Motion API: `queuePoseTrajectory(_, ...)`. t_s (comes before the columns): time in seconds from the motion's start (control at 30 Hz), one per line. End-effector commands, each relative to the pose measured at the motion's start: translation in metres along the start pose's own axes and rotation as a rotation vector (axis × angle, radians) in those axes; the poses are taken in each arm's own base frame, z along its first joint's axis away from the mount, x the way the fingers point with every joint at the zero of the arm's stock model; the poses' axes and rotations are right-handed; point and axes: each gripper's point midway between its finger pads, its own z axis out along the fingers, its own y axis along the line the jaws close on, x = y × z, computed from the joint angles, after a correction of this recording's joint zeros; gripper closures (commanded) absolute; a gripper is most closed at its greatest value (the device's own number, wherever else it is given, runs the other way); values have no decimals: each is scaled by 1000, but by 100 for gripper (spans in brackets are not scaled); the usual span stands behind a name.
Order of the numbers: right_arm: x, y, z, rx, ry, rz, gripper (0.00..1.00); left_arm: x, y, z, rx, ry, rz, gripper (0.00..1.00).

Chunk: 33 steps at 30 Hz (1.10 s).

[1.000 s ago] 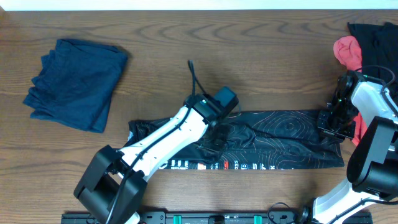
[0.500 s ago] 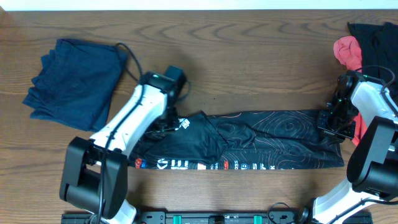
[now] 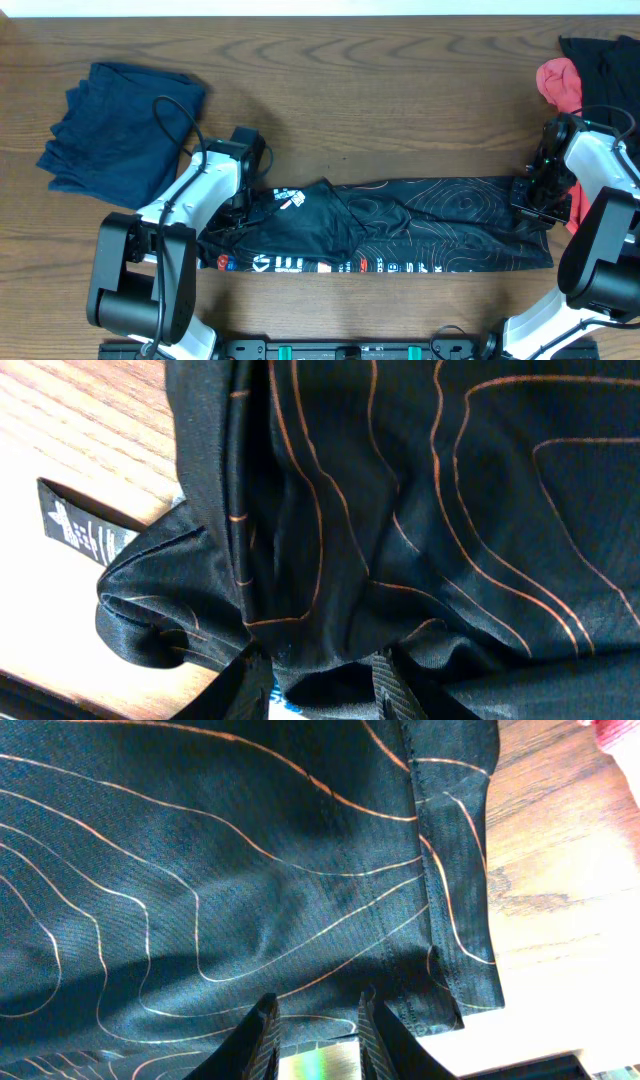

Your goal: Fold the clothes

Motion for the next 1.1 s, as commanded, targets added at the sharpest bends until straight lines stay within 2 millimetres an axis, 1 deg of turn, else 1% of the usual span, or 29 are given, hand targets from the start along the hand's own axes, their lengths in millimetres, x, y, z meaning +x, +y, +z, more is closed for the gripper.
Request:
queuePoseTrajectory(0.0,0,-1,-2,-2,-9,-3,75,2,3,5,-12,10,14,65)
queuePoseTrajectory(0.23,0,-1,-2,-2,-9,-3,75,8,5,22,-13,12,7,65)
queuePoseTrajectory(0.27,0,-1,-2,-2,-9,-3,75,8,4,23,-11,10,7,70)
queuePoseTrajectory(0.3,0,-1,-2,-2,-9,-3,75,8,4,23,-11,9,7,79)
queuePoseTrajectory(0.37,0,-1,-2,-2,-9,-3,75,7,4,22,-9,2,15,94)
queuePoseTrajectory(0.5,0,-1,-2,-2,-9,-3,75,-2,11,12,-18,-38,1,94)
queuePoseTrajectory(0.67,0,-1,-2,-2,-9,-3,75,-15,28,-10,31,-100,-79,94)
queuePoseTrajectory(0.8,0,-1,-2,-2,-10,-3,75,-20,40,-22,59,-136,-121,95)
queuePoseTrajectory(0.9,0,-1,-2,-2,-10,-3,75,-20,41,-23,60,-137,-126,94)
queuePoseTrajectory(1.07,0,-1,-2,-2,-10,-3,75,-13,44,-17,48,-114,-123,94)
